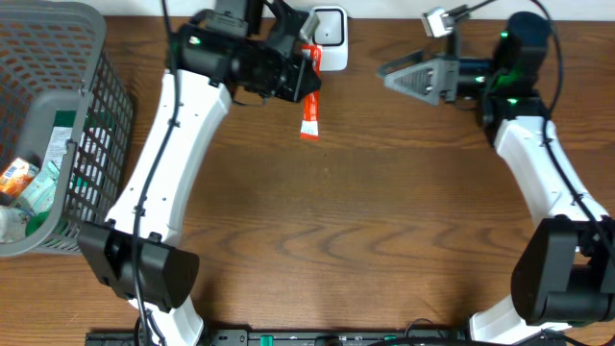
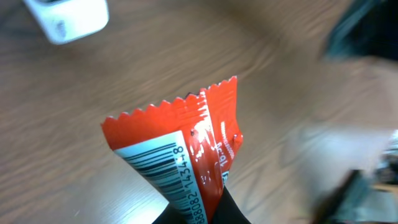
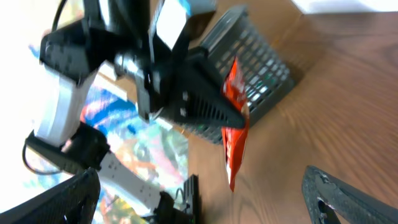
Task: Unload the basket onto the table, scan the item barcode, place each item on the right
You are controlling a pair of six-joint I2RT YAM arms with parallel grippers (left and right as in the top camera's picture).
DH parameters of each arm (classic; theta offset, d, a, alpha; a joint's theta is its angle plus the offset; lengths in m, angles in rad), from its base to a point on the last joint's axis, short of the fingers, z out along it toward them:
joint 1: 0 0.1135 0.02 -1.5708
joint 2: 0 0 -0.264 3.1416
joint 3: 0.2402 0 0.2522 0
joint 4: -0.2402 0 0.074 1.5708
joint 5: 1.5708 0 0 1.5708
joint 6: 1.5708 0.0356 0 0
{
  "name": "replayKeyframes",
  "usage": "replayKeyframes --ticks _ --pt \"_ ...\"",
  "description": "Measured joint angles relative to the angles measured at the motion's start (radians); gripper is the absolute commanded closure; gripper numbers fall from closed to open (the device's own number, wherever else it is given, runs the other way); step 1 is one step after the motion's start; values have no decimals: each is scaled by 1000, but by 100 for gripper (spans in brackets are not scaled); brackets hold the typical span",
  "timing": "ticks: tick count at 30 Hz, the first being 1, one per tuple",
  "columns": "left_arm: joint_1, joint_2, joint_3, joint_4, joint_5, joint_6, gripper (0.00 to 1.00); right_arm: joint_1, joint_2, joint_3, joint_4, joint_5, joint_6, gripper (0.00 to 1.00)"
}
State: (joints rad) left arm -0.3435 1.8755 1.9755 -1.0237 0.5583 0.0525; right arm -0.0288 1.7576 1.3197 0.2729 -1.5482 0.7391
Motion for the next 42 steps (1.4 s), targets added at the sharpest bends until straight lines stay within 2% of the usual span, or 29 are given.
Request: replayKeyframes --ticks 5,12,14,18,19,21,23,25,27,30,31,33,36,41,42 --pt "-94 0 -125 45 -164 -9 93 -84 -1 -80 -26 10 -13 1" --pt "-200 14 -390 291 -233 -41 92 -139 -1 -276 -43 151 -58 1" --pt "-216 34 -441 346 -240 -47 92 -141 -1 -307 -107 218 -93 1" --pt "-236 104 -485 380 -250 -52 92 -139 -1 -338 -356 433 -212 1" --pt "-240 123 -489 382 -250 -52 89 -137 -1 -340 -408 491 -245 1" --pt "-244 157 -493 383 -252 -48 64 -127 -1 -339 -496 612 -305 1" --pt "-247 181 -494 383 -251 -60 47 -109 -1 -336 -564 714 -359 1" --pt "-247 186 -495 386 -252 -52 38 -90 -1 -330 -625 797 -406 1" --pt "-247 185 -495 404 -253 -56 37 -75 -1 -317 -667 853 -439 1" --pt "-247 185 -495 409 -253 -56 37 -55 -1 -283 -726 923 -479 1" --pt "-246 184 -494 408 -254 -56 41 -48 -1 -265 -748 943 -492 1" --pt "-246 175 -493 407 -259 -61 58 -35 -1 -230 -790 971 -513 1" --pt "-246 133 -488 399 -311 -62 92 -4 -1 -163 -856 1007 -532 1" --pt "-243 40 -468 299 -440 -106 93 86 -1 -117 -840 1012 -535 1" --pt "-241 31 -465 276 -455 -120 92 107 -1 -117 -835 1008 -527 8"
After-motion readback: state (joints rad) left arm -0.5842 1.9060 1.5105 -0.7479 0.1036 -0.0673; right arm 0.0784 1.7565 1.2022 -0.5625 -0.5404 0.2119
